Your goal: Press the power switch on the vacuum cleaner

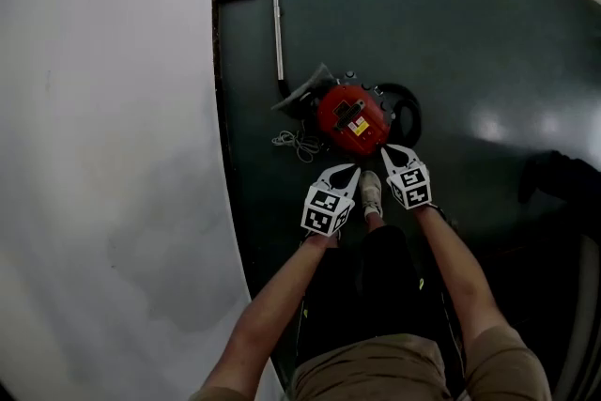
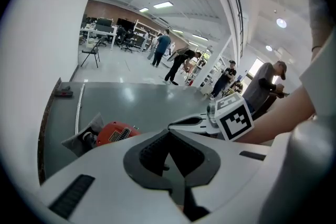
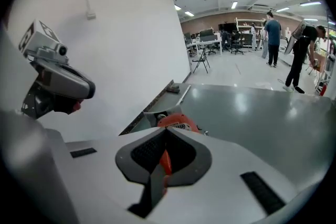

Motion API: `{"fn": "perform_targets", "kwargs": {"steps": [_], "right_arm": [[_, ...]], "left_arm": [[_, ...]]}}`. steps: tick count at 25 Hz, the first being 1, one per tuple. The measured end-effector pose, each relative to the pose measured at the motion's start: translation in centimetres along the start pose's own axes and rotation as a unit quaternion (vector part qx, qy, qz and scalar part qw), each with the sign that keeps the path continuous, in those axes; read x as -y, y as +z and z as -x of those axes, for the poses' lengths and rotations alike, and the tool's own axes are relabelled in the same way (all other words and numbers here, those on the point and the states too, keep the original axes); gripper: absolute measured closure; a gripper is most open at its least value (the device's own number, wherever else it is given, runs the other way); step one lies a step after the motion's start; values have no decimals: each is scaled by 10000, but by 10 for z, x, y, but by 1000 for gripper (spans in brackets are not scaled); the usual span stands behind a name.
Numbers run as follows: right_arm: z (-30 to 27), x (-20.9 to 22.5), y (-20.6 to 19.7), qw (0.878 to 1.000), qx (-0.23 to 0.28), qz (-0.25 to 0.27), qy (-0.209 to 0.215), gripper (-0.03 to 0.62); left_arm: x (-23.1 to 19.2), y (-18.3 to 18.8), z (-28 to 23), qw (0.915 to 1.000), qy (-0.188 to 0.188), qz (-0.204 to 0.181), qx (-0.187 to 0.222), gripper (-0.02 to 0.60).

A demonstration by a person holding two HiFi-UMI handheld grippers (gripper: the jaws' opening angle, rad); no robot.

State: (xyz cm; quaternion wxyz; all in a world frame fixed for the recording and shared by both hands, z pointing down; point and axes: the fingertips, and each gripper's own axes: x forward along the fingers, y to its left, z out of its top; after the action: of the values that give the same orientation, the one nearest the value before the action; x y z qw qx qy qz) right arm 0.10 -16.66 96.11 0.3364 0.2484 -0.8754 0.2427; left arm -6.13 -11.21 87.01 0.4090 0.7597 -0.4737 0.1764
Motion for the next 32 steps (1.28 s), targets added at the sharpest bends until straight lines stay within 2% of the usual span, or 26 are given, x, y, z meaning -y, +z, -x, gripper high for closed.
{"fn": "perform_targets", "kwargs": {"steps": [4,9,15,19,23,27,32], "right_arm": [[58,-20,54,9991,358,96,196,585],[126,-52,117,9960,611,548,360,585],[212,-60,205,9870,1382,754,318,585],[268,-69,241,9806,1722,871,358,585],[311,-87,269,9754,1823,1168,409,585],[357,-104,302,9635,1962,1797,295,585],[406,-125,347,9524,2361,1890,387,585]], "left_arm": [[32,46,38,9992,-73,94,389,577],[78,97,95,9972,-183,-96,721,577],[129,153,145,9910,-309,-377,1246,577],[162,174,170,9872,-401,-457,1473,577],[192,188,194,9822,-656,-598,1654,577],[227,202,220,9769,-913,-907,1704,577],[251,241,260,9662,-1080,-1307,1942,578]]}}
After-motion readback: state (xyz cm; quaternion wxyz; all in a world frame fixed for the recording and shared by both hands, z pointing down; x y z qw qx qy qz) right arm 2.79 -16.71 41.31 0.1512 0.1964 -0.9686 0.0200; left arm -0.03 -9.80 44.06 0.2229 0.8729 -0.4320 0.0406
